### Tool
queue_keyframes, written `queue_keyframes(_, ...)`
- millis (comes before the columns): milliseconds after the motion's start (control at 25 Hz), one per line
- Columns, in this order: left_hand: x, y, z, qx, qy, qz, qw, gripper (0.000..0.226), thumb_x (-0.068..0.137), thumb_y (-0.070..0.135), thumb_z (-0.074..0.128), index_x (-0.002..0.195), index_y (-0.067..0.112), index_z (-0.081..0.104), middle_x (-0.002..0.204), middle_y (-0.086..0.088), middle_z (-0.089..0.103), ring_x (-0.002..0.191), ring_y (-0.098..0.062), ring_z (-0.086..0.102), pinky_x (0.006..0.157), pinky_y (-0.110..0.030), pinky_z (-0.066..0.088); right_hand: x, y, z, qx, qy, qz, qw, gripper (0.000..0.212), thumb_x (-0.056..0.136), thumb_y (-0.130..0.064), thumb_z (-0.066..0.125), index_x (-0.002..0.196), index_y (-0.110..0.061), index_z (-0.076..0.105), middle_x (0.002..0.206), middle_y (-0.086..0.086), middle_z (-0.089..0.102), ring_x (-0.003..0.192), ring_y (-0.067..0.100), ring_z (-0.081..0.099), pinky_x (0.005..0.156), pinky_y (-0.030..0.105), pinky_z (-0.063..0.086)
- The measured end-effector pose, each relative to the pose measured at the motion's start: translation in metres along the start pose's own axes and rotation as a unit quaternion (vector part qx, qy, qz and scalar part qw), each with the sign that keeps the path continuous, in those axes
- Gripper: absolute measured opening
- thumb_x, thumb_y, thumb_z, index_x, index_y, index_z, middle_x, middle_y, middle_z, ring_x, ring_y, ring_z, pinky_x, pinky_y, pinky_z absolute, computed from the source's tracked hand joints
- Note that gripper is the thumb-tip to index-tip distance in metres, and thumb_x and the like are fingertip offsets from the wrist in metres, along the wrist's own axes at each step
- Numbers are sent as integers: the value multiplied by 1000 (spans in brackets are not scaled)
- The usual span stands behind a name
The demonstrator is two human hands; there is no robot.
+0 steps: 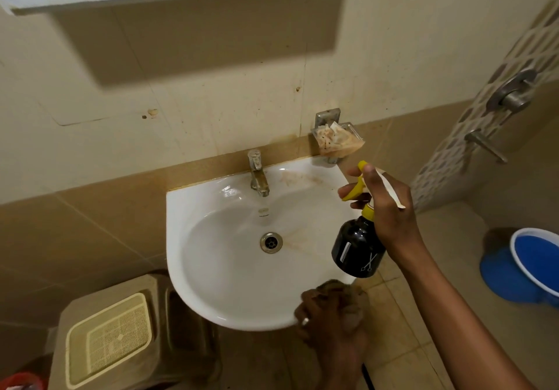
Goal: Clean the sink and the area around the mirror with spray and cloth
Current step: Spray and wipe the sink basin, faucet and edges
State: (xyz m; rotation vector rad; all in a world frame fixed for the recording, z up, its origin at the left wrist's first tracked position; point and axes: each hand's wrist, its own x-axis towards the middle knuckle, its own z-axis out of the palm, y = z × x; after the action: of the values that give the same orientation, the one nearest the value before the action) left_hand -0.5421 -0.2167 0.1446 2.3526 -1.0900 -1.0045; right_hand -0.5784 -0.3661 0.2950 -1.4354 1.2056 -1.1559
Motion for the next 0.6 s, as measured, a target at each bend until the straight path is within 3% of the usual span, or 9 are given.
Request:
queue_keyframes(80,-1,23,10,17,-117,63,991,56,66,47,61,120,38,54,147,-2,26,135,-35,30,106,-49,38,0,4,2,-23,-12,7,1000,31,108,-43,49,98,-28,75,78,0,81,87,23,77,76,38,60)
queue_keyframes(160,-5,41,7,-52,-226,86,969,55,55,57,57,106,35,61,146,-3,36,138,-32,33,110,-49,39,3,6,2,-41,-21,8,999,31,109,-39,49,99,-27,75,76,-3,80,84,19,77,75,33,58)
queue_keyframes(240,-4,38,-15,-114,-260,102,953,59,49,63,65,103,40,60,140,0,48,133,-24,42,110,-39,41,8,6,-3,-46,-27,0,999,32,109,-40,49,100,-24,76,76,-3,80,80,14,76,73,31,58)
queue_keyframes(320,18,30,-44,-194,-239,86,948,77,48,58,79,117,28,62,133,-1,56,118,-18,58,91,-32,55,13,9,-13,-43,-18,-3,999,33,105,-45,50,99,-25,76,77,-2,80,78,14,75,72,29,60)
queue_keyframes(400,54,21,-80,-272,-187,96,939,80,51,51,79,121,14,64,119,-11,66,91,-14,69,68,-26,58,17,16,-19,-38,-2,3,999,35,104,-48,51,101,-24,76,79,-1,81,78,14,75,72,29,61)
queue_keyframes(480,96,12,-105,-278,-98,106,950,72,59,42,81,119,5,67,103,-13,73,81,-15,72,70,-29,59,17,24,-20,-30,10,15,999,36,103,-49,51,101,-24,76,80,-1,82,77,12,75,70,26,61)
queue_keyframes(520,116,7,-109,-269,-62,90,957,65,66,35,83,120,4,66,101,-13,74,87,-18,72,77,-33,59,16,29,-18,-27,12,23,999,35,103,-49,51,100,-25,76,79,-2,81,75,10,74,68,23,60)
queue_keyframes(600,152,-14,-102,-248,-28,33,968,57,79,28,81,128,7,61,117,-11,67,112,-30,65,94,-37,53,14,41,-10,-42,2,53,998,31,105,-44,53,97,-25,76,77,-1,81,75,12,75,67,25,58)
